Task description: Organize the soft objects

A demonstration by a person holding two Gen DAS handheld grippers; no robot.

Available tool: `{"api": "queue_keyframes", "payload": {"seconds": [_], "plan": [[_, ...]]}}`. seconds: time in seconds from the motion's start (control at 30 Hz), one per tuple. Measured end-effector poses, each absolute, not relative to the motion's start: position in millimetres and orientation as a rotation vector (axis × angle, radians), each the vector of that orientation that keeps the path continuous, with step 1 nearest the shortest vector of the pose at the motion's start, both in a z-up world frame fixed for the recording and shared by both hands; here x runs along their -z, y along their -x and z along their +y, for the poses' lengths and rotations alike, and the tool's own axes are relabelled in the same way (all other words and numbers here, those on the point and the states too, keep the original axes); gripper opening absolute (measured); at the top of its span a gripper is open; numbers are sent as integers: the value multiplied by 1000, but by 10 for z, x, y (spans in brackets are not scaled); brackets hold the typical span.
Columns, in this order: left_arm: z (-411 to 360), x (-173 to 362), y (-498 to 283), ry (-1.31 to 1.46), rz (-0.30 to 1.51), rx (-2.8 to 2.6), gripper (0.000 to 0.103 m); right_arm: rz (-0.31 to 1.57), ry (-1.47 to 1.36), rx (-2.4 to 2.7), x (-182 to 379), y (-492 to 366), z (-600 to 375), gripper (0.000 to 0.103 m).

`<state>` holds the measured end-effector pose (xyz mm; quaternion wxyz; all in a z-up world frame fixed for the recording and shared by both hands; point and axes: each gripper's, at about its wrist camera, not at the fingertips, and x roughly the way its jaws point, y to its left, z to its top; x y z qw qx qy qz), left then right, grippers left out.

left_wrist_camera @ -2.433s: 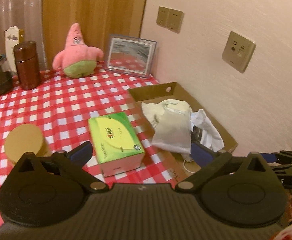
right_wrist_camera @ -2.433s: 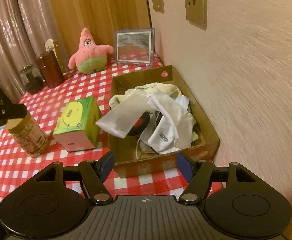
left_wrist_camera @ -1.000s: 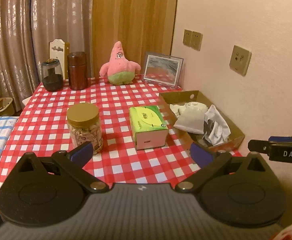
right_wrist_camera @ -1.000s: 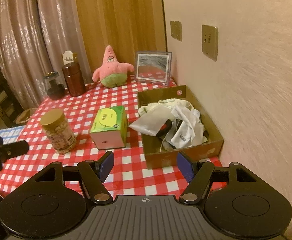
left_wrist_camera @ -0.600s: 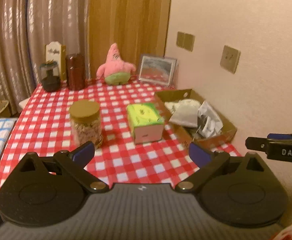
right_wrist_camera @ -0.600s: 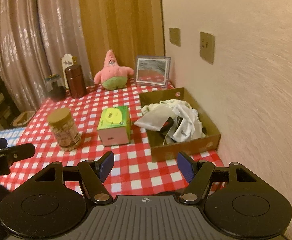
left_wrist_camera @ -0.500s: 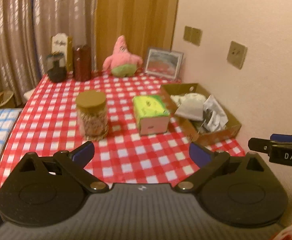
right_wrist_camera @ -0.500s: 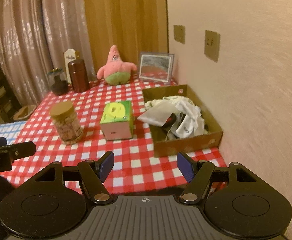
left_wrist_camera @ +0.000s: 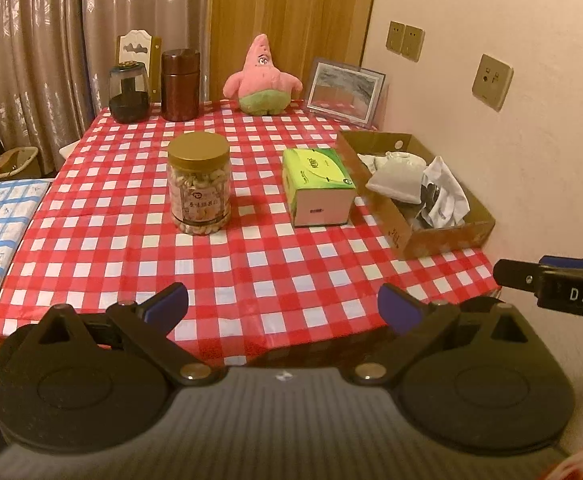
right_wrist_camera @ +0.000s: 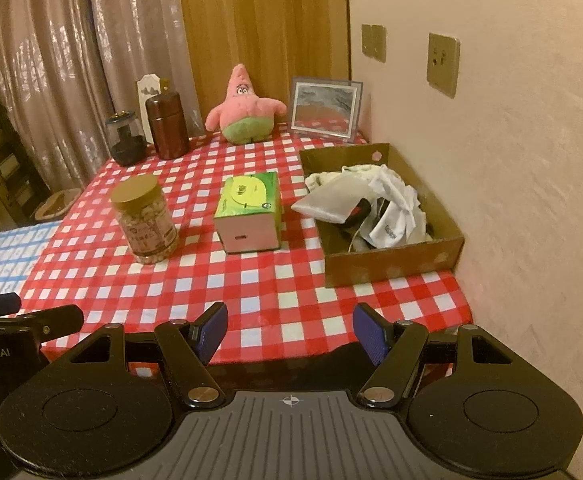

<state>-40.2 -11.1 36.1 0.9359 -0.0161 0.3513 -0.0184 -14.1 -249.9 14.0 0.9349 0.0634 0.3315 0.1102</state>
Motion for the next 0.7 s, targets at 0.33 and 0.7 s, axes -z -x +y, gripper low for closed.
{"api": "queue_keyframes", "payload": {"seconds": [0.33,0.7], "plan": [[-122,-300,390,33,741,18,101,676,-139,-225,-137,111,-2472,69],[-137,-274,385,33,745,17,101,686,-134,-222,-93,119,-2442,69]]}}
